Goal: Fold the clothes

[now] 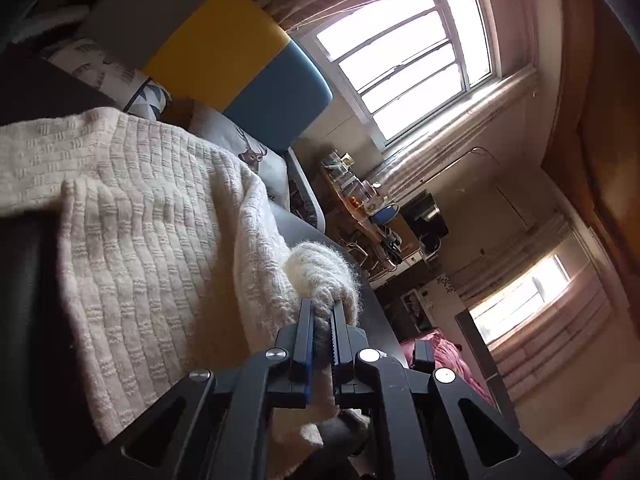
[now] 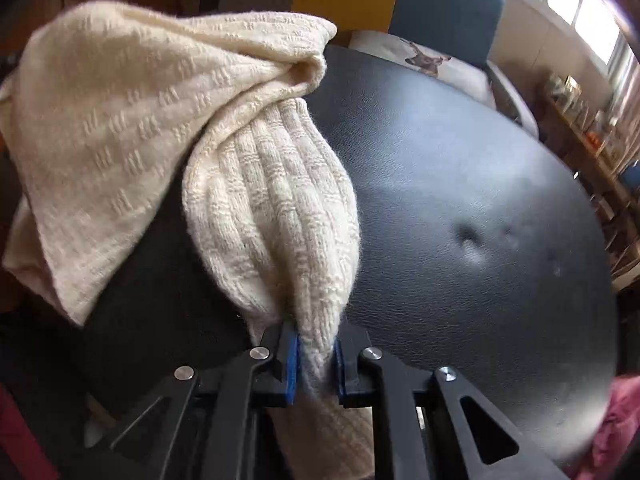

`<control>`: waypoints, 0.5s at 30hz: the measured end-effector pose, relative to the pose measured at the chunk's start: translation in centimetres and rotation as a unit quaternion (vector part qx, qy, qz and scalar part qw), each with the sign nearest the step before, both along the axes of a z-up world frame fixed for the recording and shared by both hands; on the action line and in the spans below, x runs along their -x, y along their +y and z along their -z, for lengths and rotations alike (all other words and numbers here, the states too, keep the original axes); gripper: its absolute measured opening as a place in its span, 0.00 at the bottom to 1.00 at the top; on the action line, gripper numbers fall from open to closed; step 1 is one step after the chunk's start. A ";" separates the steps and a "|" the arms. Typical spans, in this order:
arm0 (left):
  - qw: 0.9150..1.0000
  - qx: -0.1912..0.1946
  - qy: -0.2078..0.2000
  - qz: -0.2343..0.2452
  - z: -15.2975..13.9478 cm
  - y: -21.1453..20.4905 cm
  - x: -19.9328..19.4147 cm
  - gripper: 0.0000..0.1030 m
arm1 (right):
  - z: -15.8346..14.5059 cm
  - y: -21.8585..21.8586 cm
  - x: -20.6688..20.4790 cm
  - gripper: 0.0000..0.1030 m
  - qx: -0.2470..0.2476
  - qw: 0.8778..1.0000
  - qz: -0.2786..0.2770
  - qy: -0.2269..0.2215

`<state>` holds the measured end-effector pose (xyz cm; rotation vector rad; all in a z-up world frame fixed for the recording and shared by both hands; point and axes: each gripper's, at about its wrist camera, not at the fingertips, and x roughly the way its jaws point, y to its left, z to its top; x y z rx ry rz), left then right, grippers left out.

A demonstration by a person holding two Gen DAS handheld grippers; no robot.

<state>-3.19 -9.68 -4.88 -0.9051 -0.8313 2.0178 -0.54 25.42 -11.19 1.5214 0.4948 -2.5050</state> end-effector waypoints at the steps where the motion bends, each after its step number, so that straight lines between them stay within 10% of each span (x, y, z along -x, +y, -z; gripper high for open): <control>1: 1.000 0.000 -0.001 -0.002 0.1 -0.2 -0.2 0.06 | -0.1 -0.1 0.0 0.12 -0.027 1.000 -0.006 0.002; 10: 0.998 -0.011 0.028 0.063 -1.7 2.2 -1.1 0.06 | -4.2 7.5 1.8 0.12 -0.238 0.969 0.056 0.037; 15: 0.989 0.009 0.062 0.134 -3.7 7.4 -1.8 0.06 | -4.4 16.2 3.4 0.12 -0.250 0.955 0.158 0.017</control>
